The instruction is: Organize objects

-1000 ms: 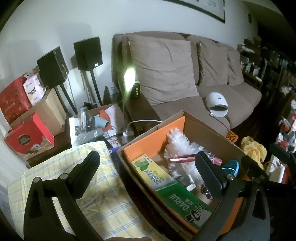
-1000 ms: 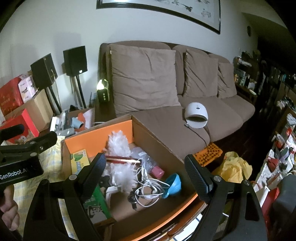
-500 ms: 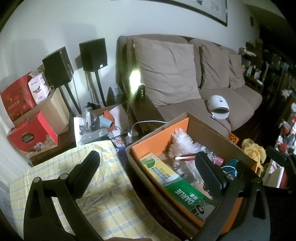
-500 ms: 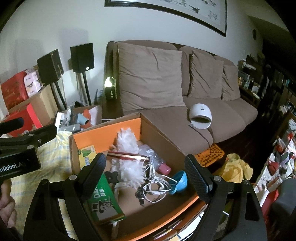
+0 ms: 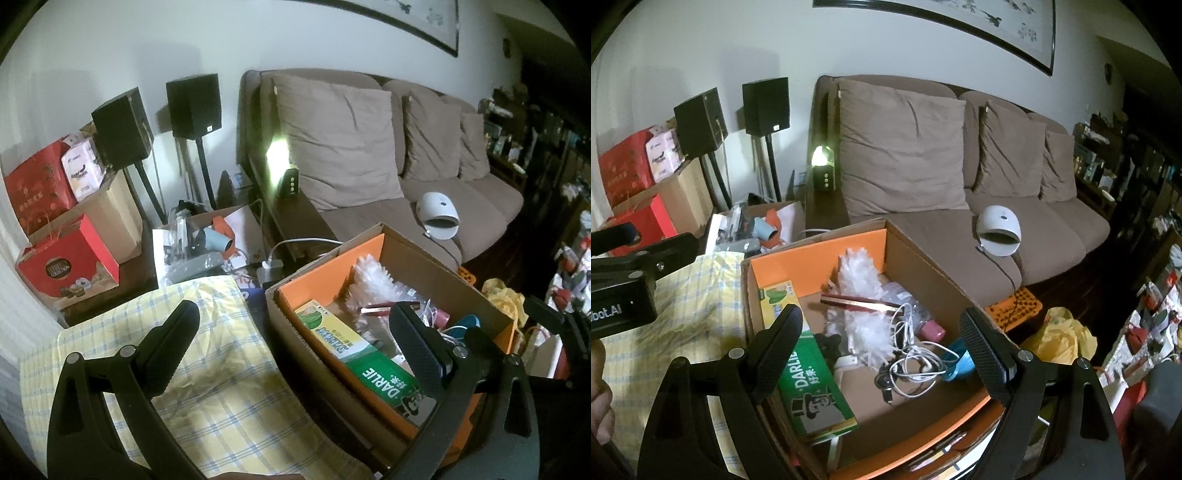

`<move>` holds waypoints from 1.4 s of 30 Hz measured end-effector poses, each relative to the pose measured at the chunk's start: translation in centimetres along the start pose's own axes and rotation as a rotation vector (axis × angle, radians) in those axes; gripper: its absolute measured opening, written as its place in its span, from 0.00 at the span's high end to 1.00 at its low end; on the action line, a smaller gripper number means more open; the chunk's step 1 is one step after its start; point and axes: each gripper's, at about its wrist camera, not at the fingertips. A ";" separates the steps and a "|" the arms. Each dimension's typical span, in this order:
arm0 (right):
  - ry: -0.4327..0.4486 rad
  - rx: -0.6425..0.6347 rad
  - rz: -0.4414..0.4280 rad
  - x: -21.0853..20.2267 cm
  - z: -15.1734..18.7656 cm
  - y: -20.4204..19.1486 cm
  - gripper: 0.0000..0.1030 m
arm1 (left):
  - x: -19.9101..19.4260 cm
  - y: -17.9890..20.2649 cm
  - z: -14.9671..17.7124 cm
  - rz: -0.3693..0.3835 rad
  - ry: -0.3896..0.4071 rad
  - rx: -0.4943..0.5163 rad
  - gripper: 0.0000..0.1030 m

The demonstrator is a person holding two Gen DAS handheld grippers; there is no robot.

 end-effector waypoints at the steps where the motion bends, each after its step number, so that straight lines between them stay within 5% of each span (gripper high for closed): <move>1: -0.001 -0.002 0.001 0.0 0.0 -0.1 0.13 | -0.2 0.0 0.0 0.004 0.004 0.002 0.01; 24: 0.036 0.015 0.002 -1.6 -0.3 -0.1 0.08 | -2.7 -0.1 -0.6 -0.039 0.049 0.030 0.00; 42: 0.030 0.032 0.023 -2.6 -0.4 0.3 0.08 | -3.4 0.4 -0.7 0.040 0.045 0.032 0.00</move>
Point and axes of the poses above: each gripper's, at about its wrist camera, not at the fingertips, and x roughly the way its jaws point, y to its right, z to its underside
